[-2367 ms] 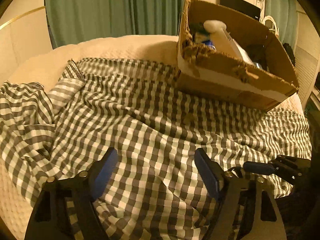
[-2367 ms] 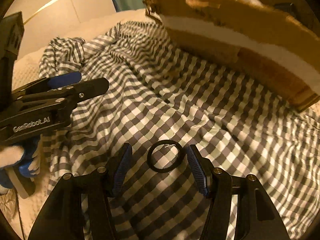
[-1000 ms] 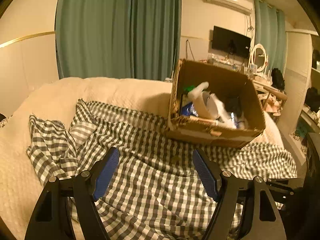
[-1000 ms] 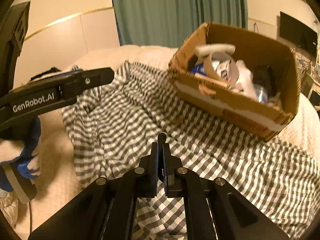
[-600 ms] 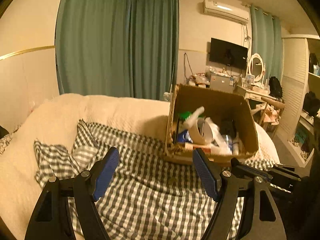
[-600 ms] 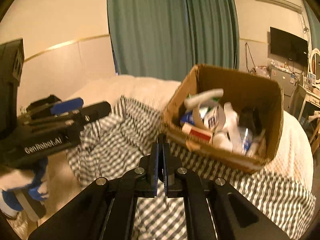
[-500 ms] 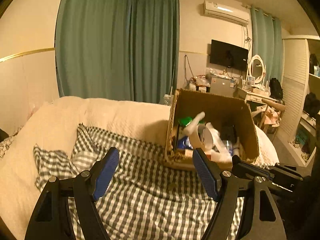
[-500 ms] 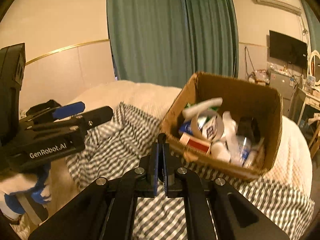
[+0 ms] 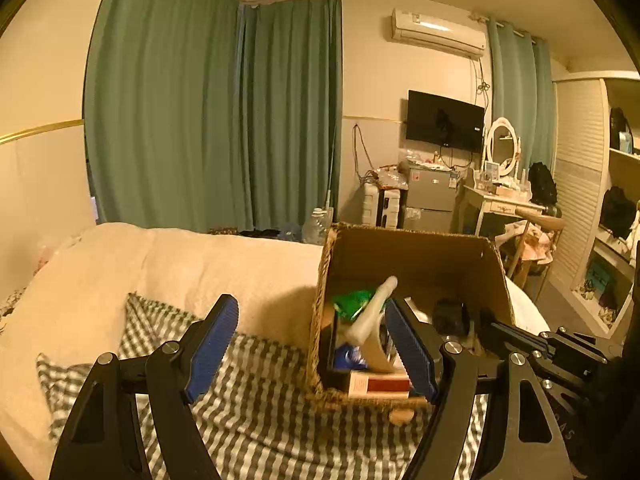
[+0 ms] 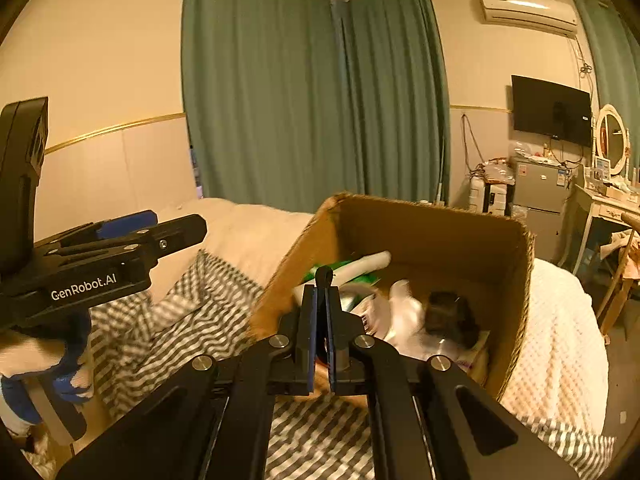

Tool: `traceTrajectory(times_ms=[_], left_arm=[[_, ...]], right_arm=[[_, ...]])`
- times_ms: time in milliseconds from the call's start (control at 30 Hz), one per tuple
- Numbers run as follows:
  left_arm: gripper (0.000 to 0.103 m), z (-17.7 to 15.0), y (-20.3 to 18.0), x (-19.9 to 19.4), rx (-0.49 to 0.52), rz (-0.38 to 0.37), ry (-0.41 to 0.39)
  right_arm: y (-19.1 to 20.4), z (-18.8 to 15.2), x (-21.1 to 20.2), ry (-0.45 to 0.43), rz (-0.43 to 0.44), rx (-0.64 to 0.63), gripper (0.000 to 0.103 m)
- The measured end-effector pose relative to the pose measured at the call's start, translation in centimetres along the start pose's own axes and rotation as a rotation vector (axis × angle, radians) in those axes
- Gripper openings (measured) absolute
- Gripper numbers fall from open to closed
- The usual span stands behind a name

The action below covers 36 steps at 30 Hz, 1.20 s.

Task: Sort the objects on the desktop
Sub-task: 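Open the right gripper to drop the rubber ring into the box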

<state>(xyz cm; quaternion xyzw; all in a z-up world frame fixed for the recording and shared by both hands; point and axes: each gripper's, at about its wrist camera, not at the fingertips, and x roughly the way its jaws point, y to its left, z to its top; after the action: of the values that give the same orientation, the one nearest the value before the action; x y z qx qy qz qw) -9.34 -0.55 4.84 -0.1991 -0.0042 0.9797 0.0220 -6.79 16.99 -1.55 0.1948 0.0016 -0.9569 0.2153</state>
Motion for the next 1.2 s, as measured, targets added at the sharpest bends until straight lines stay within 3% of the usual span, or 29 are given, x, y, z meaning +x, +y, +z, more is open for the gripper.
traceTrajectory(times_ms=[367,733,900,1033,1200], left_arm=[[0.078,-0.4,-3.4,8.2,0.109,-0.058,0.015],[0.078,-2.1,-4.1,14.6,0.07,-0.125,0.058],[0.078,-2.8,-4.1,15.0,0.084,-0.122,0.046],[0.078,-2.4,-3.6,14.1,0.047,-0.132,0.054],[0.078,-1.7,-3.1,11.6,0.048,-0.101,0.02]], right_arm=[[-5.8,0.4,4.6,-0.016,-0.056,0.068,0.003],[-9.3,-0.8,9.7,0.063,-0.122,0.113,0.004],[-10.0,-1.3,9.9,0.069,-0.139,0.139,0.005],[-9.5,-0.8,9.4,0.062,-0.142,0.122,0.025],[-8.5,-0.3,7.8,0.028,-0.146,0.115,0.037]])
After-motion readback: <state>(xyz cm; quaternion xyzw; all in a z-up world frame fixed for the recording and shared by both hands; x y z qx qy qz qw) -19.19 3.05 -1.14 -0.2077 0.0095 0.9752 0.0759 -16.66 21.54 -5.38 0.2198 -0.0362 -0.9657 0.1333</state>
